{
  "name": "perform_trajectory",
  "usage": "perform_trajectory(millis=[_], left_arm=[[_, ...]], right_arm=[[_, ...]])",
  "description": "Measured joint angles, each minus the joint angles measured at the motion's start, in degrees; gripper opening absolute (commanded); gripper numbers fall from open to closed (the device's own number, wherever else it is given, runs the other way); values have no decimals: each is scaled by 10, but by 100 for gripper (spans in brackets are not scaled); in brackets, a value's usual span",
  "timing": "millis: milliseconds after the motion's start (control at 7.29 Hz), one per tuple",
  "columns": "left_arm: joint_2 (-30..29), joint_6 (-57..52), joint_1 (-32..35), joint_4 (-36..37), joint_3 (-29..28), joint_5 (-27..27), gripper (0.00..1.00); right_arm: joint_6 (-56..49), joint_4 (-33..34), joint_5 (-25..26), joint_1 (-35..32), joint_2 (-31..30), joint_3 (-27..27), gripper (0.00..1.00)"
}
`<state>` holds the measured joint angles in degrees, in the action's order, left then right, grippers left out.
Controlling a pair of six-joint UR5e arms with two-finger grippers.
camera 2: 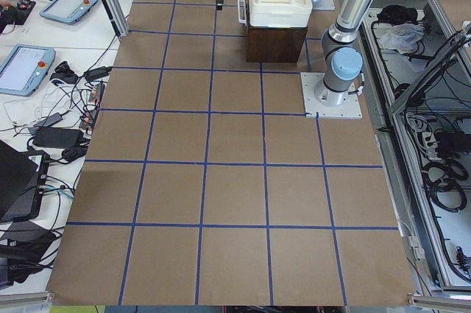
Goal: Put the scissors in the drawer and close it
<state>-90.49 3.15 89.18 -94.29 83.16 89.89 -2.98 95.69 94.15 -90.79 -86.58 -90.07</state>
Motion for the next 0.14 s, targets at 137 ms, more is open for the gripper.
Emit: perform_trajectory(millis=[137], left_arm=[[1,0,0,-1,1,5,100]], right_arm=[[-2,4,-1,0,-1,0,100]])
